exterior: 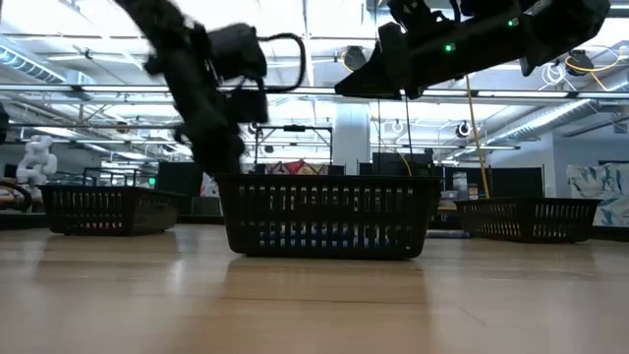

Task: Sort crayons
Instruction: Put the blue crayon into the center black basket

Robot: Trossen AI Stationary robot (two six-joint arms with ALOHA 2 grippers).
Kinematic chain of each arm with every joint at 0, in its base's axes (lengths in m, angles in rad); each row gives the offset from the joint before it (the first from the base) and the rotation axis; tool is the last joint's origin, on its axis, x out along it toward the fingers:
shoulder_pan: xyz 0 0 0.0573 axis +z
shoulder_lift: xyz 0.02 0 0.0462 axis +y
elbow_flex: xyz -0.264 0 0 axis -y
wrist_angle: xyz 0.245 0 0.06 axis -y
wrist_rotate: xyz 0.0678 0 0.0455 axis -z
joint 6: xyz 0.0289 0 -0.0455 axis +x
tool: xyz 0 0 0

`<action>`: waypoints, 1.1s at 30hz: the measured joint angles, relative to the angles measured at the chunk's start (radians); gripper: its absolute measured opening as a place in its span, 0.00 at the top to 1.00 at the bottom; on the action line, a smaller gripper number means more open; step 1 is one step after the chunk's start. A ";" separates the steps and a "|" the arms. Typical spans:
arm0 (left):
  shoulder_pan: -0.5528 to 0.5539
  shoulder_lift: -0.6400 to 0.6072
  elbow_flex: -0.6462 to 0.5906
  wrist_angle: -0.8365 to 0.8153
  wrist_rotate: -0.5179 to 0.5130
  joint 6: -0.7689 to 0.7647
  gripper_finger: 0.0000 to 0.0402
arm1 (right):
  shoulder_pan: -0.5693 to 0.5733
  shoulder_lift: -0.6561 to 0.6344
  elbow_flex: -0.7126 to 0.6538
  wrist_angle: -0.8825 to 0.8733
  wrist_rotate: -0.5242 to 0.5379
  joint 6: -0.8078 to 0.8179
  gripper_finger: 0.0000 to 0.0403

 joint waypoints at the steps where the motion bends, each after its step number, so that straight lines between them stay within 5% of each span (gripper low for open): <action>1: -0.015 -0.018 0.033 -0.109 -0.002 -0.039 0.53 | 0.000 0.000 0.000 -0.004 0.000 -0.001 0.70; 8: -0.254 -0.162 0.083 -0.466 -0.028 -0.238 0.53 | 0.000 0.000 0.000 0.015 0.000 -0.032 0.70; 23: -1.004 -0.229 0.060 -0.612 -0.168 -1.463 0.53 | 0.000 0.000 0.000 0.019 -0.031 -0.090 0.70; 27: -1.093 -0.228 -0.009 -0.613 -0.190 -1.514 0.53 | 0.000 0.000 0.000 0.019 -0.093 -0.111 0.70; 33: -1.123 -0.227 -0.114 -0.540 -0.189 -1.303 0.53 | 0.000 0.000 0.000 0.018 -0.107 -0.113 0.70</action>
